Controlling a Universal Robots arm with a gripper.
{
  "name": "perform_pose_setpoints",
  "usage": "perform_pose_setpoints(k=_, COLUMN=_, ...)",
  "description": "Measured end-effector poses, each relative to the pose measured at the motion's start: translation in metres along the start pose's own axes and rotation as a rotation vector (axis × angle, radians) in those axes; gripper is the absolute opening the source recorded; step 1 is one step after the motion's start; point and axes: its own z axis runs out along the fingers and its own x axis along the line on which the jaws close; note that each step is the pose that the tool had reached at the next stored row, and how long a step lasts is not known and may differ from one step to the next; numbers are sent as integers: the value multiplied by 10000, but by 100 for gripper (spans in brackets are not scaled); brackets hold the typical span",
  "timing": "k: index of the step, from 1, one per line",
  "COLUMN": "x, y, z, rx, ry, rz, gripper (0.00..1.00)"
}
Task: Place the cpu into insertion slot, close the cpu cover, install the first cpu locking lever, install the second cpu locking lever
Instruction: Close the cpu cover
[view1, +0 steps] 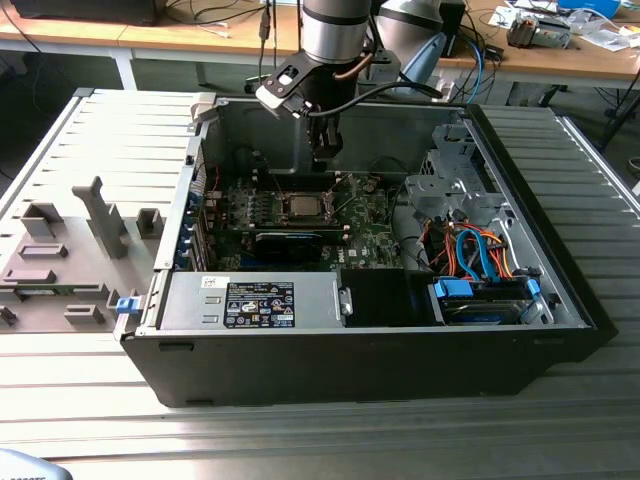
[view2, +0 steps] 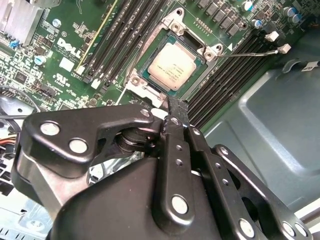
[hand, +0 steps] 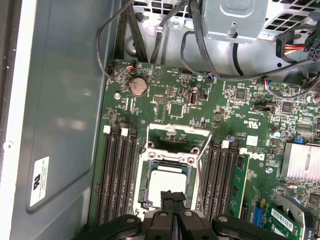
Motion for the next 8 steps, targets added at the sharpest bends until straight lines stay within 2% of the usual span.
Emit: perform_pose_setpoints(k=8, x=-5, y=36, z=-1, rx=0, ry=0, rz=0, gripper=11)
